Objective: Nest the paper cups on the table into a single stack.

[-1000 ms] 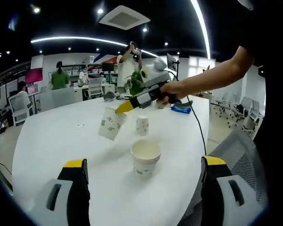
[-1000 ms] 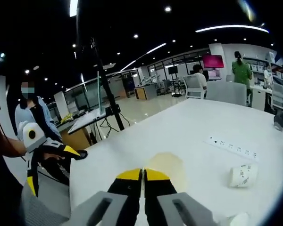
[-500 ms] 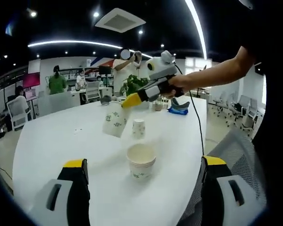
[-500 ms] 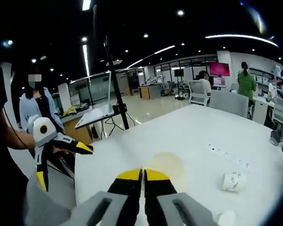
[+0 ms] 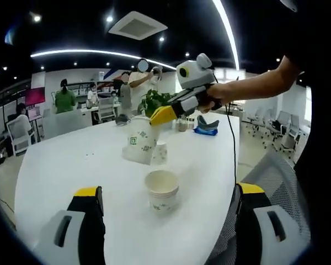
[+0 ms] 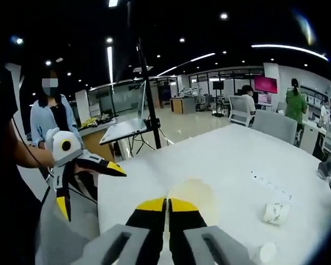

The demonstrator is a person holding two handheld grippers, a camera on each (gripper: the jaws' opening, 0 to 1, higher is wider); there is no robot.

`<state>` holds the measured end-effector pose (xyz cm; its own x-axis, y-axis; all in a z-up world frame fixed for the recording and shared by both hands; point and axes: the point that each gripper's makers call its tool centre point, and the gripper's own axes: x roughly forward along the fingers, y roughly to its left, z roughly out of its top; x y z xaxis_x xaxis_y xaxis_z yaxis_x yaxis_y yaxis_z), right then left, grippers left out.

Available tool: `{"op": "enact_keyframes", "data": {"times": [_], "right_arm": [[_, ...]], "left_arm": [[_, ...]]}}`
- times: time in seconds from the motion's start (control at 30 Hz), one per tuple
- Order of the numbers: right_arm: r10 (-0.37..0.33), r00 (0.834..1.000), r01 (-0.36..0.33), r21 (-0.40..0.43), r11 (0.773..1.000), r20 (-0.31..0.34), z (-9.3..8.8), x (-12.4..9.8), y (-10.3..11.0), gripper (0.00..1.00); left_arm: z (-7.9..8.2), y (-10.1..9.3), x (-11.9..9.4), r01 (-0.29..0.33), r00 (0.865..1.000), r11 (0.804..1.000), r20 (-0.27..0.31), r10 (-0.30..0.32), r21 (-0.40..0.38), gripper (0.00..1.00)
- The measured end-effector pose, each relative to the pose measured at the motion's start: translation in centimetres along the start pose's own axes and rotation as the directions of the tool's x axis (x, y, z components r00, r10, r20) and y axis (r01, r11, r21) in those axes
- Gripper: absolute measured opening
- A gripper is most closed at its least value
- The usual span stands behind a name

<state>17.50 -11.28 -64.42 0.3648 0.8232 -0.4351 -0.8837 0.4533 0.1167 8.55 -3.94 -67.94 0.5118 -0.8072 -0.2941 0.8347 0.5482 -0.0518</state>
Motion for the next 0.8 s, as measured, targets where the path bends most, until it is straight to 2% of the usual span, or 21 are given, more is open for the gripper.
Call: {"op": "enact_keyframes", "data": {"times": [0.5,0.8], "right_arm": [[0.038,0.994,-0.045,-0.065,0.997,-0.098,-2.2,-0.2,2.8,0.00],[0.039,0.987,-0.058,-0.120,0.991,-0.156,-3.3,0.1,3.5,0.00]], "left_arm": [[-0.2,-0.3,-0.7,-0.012,1.000,1.000,0.015,0.012,-0.015,0.99],[-0.4,-0.2,-0.9,-0.012,1.000,1.000,0.018,0.012,-0.018,0.99]]}}
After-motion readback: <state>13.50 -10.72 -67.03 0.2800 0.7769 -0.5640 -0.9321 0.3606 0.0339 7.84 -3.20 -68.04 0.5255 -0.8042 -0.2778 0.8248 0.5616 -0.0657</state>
